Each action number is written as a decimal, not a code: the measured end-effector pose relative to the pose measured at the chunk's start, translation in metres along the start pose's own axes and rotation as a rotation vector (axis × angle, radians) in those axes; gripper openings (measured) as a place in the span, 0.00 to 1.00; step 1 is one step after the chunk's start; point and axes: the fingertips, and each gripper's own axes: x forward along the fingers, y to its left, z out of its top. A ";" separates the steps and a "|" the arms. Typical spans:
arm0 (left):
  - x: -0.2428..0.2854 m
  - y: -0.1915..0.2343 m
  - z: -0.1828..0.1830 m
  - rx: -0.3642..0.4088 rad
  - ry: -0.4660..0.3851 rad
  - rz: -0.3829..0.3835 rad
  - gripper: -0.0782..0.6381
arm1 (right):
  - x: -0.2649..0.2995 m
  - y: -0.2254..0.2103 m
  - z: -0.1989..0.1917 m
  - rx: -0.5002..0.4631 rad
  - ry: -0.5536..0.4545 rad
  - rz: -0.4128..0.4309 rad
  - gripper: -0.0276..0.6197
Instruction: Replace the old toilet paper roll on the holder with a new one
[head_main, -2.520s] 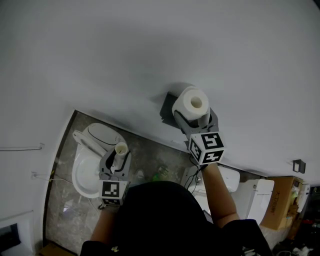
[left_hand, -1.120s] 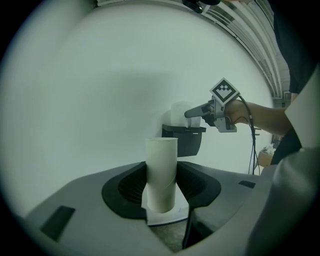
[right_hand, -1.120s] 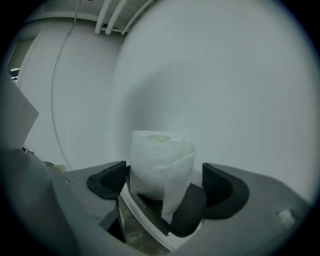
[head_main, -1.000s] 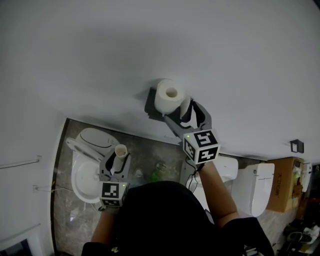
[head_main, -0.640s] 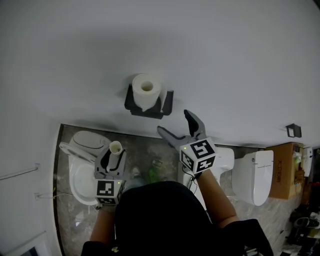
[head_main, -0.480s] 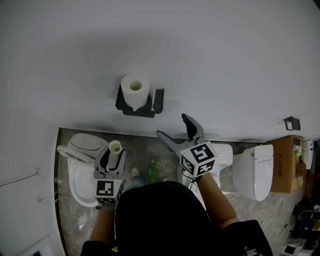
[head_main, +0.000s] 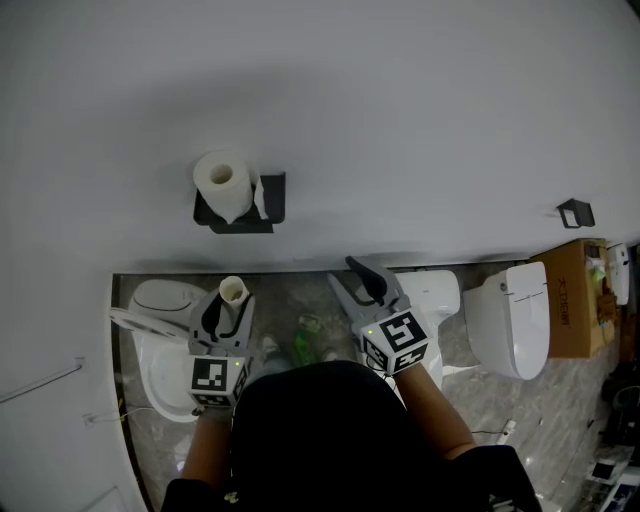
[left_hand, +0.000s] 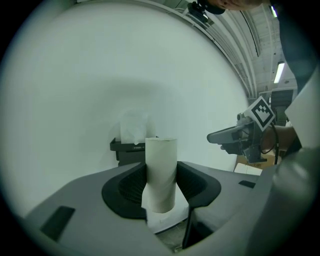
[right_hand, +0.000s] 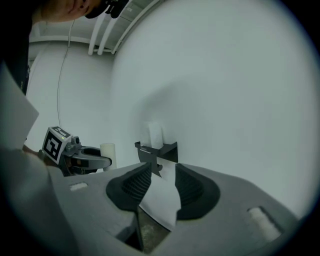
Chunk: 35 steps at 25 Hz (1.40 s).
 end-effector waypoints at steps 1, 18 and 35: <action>0.001 -0.003 0.002 0.004 -0.004 -0.004 0.38 | -0.005 -0.001 -0.002 0.001 -0.004 -0.001 0.25; 0.008 -0.029 0.015 0.005 -0.040 -0.082 0.38 | -0.036 -0.007 -0.005 -0.017 -0.079 -0.019 0.04; 0.008 -0.019 0.018 0.018 -0.035 -0.079 0.38 | -0.028 -0.006 -0.006 -0.008 -0.078 -0.022 0.04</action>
